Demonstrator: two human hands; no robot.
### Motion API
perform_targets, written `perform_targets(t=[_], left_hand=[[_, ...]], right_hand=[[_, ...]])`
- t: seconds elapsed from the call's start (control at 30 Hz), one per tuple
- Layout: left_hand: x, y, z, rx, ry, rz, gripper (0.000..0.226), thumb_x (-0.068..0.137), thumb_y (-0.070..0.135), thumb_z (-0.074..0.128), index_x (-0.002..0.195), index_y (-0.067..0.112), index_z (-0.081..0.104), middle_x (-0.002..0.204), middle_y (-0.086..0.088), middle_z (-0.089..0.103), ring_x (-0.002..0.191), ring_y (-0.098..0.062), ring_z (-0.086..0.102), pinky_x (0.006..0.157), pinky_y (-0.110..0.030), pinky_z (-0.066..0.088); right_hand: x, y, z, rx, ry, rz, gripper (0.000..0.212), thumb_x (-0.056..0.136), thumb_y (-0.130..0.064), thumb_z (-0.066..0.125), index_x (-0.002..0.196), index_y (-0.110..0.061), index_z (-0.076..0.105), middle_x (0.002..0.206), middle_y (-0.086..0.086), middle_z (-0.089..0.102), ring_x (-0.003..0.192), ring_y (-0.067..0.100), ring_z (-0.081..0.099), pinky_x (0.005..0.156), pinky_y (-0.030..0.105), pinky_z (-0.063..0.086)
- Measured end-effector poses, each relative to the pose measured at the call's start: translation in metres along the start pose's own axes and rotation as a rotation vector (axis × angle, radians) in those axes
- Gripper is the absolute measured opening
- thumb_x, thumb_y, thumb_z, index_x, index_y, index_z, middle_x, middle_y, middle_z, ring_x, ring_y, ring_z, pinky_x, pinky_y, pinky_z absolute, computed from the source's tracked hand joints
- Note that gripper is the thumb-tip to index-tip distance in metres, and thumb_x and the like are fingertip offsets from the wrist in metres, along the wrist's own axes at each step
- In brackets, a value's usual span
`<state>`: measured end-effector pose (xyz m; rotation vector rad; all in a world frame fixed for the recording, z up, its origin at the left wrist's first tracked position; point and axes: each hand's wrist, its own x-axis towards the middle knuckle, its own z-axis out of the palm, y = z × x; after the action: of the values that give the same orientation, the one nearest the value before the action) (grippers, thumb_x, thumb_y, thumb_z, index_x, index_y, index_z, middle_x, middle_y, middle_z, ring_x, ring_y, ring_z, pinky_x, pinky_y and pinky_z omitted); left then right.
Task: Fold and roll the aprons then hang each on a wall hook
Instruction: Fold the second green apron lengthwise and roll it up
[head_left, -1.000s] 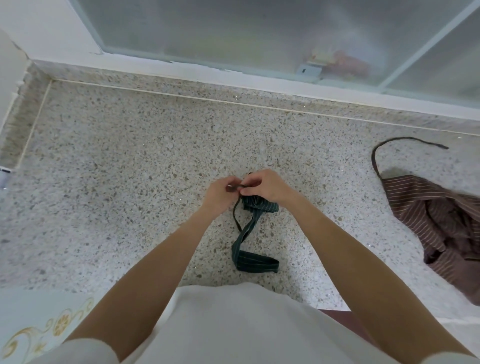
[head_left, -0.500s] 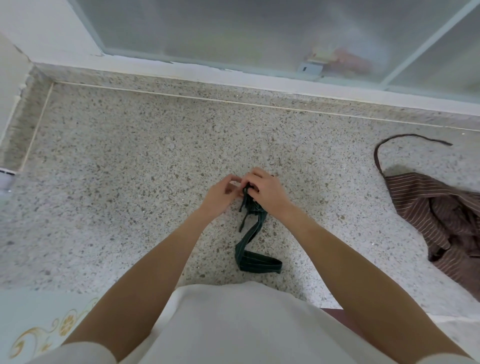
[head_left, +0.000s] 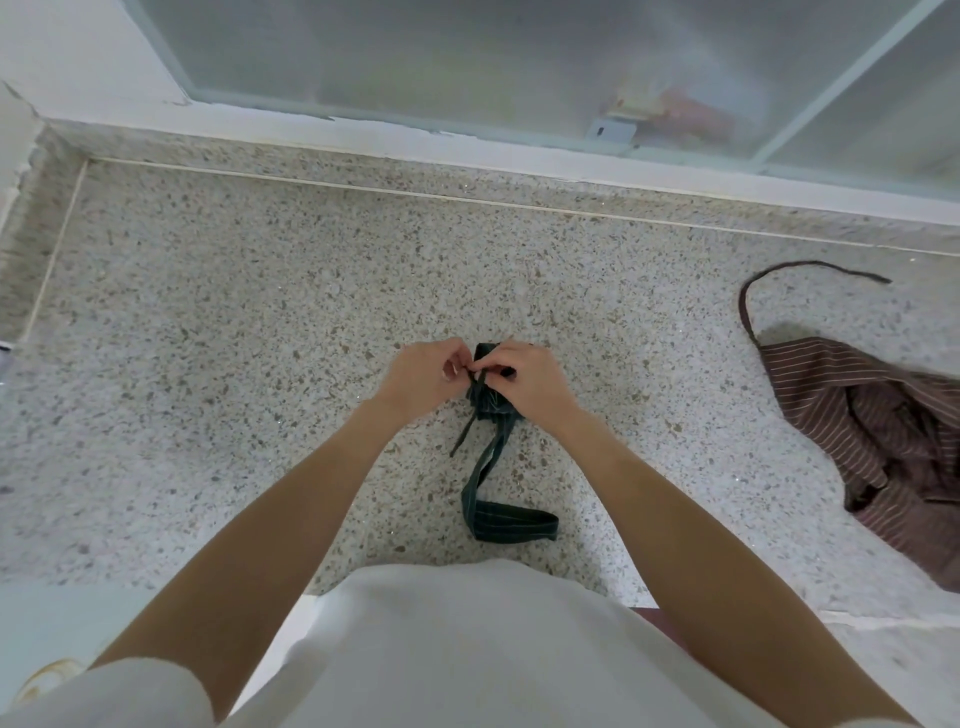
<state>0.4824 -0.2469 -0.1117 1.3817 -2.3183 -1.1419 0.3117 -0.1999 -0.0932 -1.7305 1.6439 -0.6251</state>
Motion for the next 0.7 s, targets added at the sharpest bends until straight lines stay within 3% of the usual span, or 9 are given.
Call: perform_targets(t=[0.1,0.2,0.47,0.7], left_hand=[[0.001,-0.001,0.002,0.071,0.037,-0.042,0.009,0.079,0.016,0.064,0.088,0.015,0.065,0.081,0.003,0.064,0.073,-0.017,0.057,0.068,-0.035,0.050],[0.002,-0.008,0.000,0.128,0.022,-0.125,0.007,0.080,0.019,0.065,0.087,0.017,0.065,0.080,0.005,0.062,0.075,-0.017,0.059,0.067,-0.031,0.047],[-0.008,-0.012,0.001,0.182,0.022,-0.239,0.007,0.080,0.026,0.063,0.085,0.021,0.064,0.081,0.009,0.067,0.074,-0.013,0.060,0.060,-0.025,0.040],[-0.023,-0.023,0.001,0.105,0.079,-0.386,0.007,0.076,0.030,0.067,0.077,0.024,0.062,0.075,0.008,0.067,0.069,-0.016,0.063,0.062,-0.030,0.052]], right_hand=[[-0.002,-0.001,0.002,0.053,0.050,0.101,0.010,0.080,-0.008,0.071,0.088,-0.012,0.075,0.083,0.002,0.070,0.074,0.013,0.063,0.072,0.019,0.049],[-0.010,-0.002,0.004,0.129,0.108,0.195,0.007,0.081,-0.009,0.071,0.085,-0.015,0.073,0.079,0.002,0.069,0.071,0.017,0.065,0.072,0.030,0.055],[-0.027,-0.006,0.010,0.282,0.275,0.443,0.019,0.078,-0.010,0.073,0.089,-0.020,0.061,0.075,-0.006,0.065,0.073,0.005,0.062,0.066,0.010,0.046],[-0.047,-0.010,0.019,0.472,0.306,0.562,0.018,0.080,-0.003,0.070,0.084,-0.018,0.060,0.072,-0.007,0.058,0.071,0.001,0.056,0.070,0.014,0.044]])
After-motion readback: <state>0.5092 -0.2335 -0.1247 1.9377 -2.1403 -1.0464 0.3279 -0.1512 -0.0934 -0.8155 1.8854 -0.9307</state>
